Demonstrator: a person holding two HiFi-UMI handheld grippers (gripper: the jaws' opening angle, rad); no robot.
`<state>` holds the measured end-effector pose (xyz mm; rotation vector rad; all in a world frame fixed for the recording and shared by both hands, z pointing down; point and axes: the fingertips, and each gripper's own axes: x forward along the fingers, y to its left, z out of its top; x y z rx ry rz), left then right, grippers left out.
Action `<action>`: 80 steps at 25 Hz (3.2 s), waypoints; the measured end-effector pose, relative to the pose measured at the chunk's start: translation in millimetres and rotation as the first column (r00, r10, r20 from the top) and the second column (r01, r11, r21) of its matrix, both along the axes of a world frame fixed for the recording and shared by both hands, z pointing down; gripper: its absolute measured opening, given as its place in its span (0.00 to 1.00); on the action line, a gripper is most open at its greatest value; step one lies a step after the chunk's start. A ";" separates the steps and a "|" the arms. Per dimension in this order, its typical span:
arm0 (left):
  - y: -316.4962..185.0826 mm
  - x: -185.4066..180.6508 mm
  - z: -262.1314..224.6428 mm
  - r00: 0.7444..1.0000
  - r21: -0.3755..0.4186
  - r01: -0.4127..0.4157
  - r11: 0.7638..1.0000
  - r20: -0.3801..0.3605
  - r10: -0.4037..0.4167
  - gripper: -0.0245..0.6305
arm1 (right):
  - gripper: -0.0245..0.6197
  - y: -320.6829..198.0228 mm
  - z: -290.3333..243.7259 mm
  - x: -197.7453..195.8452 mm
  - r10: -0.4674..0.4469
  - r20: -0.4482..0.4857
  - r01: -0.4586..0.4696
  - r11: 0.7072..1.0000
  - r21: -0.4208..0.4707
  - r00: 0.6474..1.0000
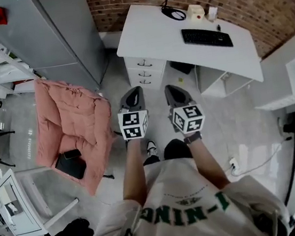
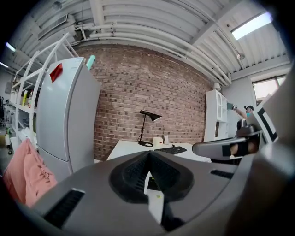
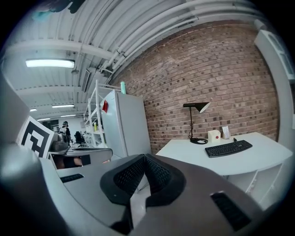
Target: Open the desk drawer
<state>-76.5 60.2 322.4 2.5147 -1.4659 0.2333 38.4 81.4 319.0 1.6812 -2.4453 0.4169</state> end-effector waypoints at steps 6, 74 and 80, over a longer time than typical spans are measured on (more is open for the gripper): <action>-41.6 10.3 32.4 0.997 -0.046 -0.060 0.997 0.043 0.062 0.04 | 0.05 -35.4 29.1 5.5 0.033 0.009 -0.032 0.998 -0.051 0.999; -331.8 117.8 436.9 0.612 -0.587 -0.242 0.772 -0.710 -0.348 0.27 | 0.05 -269.9 322.7 47.9 -0.133 0.089 0.155 0.933 -0.323 0.987; -342.3 117.5 442.2 0.473 -0.570 -0.252 0.782 -0.777 -0.414 0.26 | 0.05 -268.2 322.0 40.6 -0.153 0.084 0.171 0.933 -0.315 0.985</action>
